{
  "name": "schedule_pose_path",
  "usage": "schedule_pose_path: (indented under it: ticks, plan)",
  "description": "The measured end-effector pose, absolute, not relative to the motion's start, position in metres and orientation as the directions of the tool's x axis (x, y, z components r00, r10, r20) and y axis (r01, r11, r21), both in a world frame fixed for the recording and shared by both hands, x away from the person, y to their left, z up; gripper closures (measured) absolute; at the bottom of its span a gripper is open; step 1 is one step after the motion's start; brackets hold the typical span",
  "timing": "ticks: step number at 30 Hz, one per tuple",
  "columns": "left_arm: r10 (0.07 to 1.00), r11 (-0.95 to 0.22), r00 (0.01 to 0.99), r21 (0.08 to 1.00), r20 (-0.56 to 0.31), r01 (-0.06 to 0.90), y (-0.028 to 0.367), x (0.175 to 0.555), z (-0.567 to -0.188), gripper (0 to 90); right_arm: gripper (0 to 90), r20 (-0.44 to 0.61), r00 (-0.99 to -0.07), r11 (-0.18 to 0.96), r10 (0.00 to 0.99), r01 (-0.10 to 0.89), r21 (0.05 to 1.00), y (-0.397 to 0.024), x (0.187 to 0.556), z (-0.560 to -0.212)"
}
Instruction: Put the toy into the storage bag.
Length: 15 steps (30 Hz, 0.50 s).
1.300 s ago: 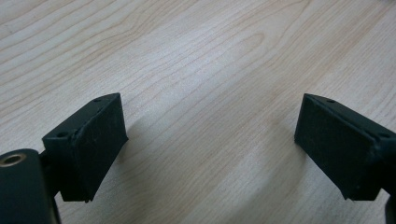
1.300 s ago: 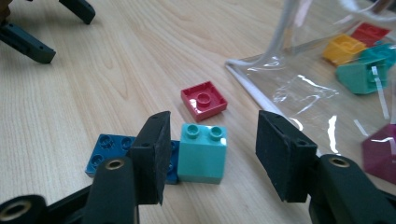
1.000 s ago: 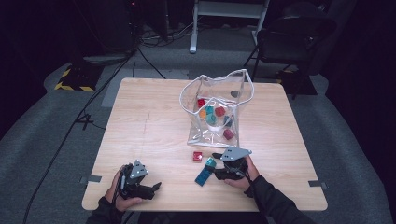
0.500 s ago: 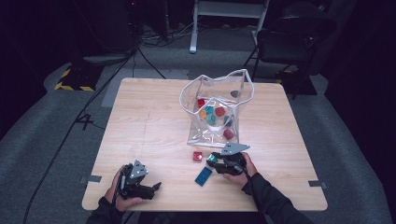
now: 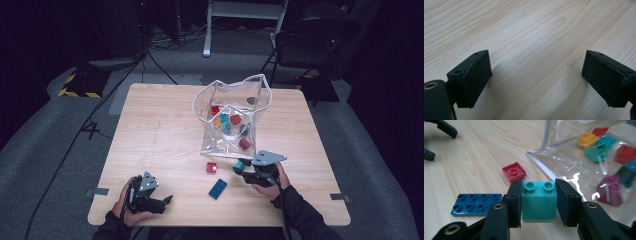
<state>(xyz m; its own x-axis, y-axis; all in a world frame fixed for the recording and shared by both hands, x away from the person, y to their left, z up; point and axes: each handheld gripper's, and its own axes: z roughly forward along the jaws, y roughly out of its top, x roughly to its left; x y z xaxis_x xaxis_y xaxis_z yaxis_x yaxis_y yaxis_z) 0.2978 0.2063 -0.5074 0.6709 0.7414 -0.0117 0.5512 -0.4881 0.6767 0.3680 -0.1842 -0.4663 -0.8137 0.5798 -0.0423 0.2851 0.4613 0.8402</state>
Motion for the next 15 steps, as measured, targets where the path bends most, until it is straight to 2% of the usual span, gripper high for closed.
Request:
schedule_pose_path:
  ticks: [15]
  plan:
    - [0.741,-0.489,0.671,0.676,-0.011,0.551,0.206,0.298,-0.507,9.3,59.2,-0.071,-0.77,0.37,0.634,0.222,0.902,-0.227,0.36,-0.412]
